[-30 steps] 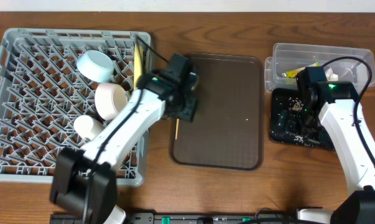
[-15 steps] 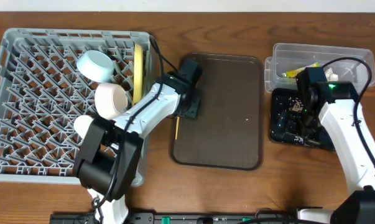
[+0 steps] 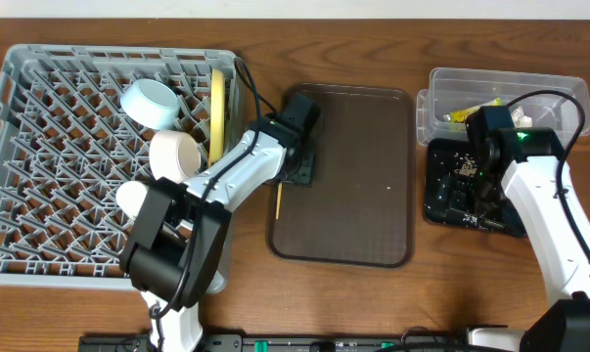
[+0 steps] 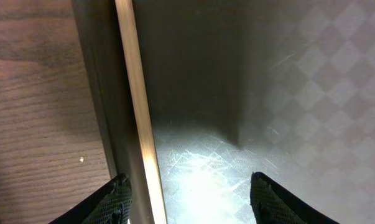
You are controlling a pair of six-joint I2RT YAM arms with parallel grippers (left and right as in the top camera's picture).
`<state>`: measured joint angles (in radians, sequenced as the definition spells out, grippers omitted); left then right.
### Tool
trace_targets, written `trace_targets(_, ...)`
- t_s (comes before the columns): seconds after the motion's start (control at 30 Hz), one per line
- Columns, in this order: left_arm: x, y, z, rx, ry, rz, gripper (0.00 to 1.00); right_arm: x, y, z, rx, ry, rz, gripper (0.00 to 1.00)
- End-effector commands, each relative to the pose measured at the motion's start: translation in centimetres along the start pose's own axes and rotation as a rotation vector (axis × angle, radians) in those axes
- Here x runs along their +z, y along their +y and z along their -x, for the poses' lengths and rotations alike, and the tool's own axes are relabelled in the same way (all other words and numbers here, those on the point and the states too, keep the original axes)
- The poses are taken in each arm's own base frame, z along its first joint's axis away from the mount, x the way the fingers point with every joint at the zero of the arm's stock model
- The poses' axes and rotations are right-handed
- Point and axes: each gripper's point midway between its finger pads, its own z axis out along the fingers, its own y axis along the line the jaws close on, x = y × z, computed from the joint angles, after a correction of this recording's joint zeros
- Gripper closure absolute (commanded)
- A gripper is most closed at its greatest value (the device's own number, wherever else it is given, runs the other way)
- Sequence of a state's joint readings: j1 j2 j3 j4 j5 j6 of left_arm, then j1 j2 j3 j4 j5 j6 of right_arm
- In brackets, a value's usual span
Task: Sort waste into correct bins and load items into the dishwasher
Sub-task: 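Reach the left gripper back to the second chopstick and grasp it, then carry the second chopstick left and insert it in the rack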
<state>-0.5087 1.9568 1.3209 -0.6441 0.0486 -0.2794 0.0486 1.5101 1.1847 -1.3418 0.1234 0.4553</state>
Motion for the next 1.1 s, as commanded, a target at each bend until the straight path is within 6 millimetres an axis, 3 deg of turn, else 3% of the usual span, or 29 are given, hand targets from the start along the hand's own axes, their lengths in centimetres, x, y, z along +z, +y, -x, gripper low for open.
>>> trace_targets(0.0,1.2,0.3,-0.2,-0.021,0.020,0.023,0.37,-0.2,-0.1,0.3,-0.003,-0.009,0.000,0.01)
trace_targets(0.33,2.9,0.0,-1.3,-0.047,0.079,0.010,0.39,-0.2,-0.1,0.3,-0.002,-0.009,0.000,0.01)
trace_targets(0.5,2.9,-0.1,-1.4,-0.046,0.083,0.008,0.73,-0.2,-0.1,0.3,-0.002,-0.009,0.000,0.01)
trace_targets(0.7,2.8,-0.2,-1.6,-0.042,0.090,0.010,0.92,-0.2,-0.1,0.3,-0.002,-0.009,0.000,0.01)
trace_targets(0.77,2.8,-0.1,-1.7,-0.042,0.093,0.011,0.94,-0.2,-0.1,0.3,-0.002,-0.009,0.000,0.01)
trace_targets(0.93,1.4,-0.2,-1.4,-0.041,0.074,0.004,0.94,-0.2,-0.1,0.3,-0.002,-0.009,0.000,0.01)
trace_targets(1.07,-1.7,-0.5,-0.5,-0.037,0.013,-0.019,0.94,-0.2,-0.1,0.5,-0.001,-0.017,0.001,0.01)
